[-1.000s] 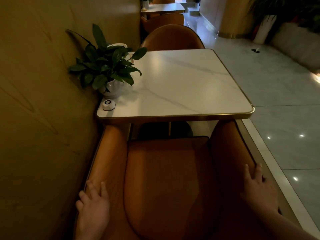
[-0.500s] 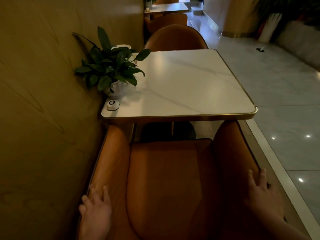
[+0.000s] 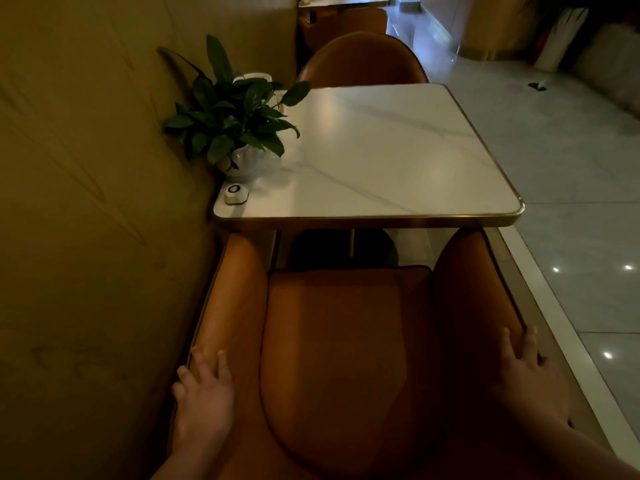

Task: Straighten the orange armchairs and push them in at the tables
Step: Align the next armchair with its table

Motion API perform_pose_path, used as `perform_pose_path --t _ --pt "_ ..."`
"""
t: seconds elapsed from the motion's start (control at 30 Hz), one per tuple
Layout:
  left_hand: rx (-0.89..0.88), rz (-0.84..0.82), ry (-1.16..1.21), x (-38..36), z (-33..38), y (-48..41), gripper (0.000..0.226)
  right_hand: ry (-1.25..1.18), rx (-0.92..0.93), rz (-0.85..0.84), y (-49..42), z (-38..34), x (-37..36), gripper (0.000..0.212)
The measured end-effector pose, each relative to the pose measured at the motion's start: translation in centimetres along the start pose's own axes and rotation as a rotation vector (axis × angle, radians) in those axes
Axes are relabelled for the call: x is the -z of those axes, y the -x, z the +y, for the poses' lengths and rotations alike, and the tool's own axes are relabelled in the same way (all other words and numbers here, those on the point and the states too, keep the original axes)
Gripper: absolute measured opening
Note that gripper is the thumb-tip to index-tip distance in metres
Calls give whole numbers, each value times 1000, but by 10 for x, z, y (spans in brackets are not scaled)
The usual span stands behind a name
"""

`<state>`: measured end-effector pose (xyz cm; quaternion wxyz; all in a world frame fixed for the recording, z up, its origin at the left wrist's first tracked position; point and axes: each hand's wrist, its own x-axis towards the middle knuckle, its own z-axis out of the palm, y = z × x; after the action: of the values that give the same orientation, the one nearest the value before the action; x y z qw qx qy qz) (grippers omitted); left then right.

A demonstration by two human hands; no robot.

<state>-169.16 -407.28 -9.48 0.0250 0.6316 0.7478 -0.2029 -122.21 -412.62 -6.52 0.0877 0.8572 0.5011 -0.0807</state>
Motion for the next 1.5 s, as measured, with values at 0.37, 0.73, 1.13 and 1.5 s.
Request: perform_pose_path --t 0.37,0.73,1.13,1.5 --pt "10 61 -20 2 3 2 73 -7 -15 -2 2 0 -1 102" --pt "2 63 -31 1 0 5 82 -7 -21 -15 2 2 -5 105" --pt "-17 50 6 -1 1 9 84 -36 -32 -123 1 3 -5 101" --pt "-80 -88 208 51 30 42 88 22 196 -117 26 -5 23 83"
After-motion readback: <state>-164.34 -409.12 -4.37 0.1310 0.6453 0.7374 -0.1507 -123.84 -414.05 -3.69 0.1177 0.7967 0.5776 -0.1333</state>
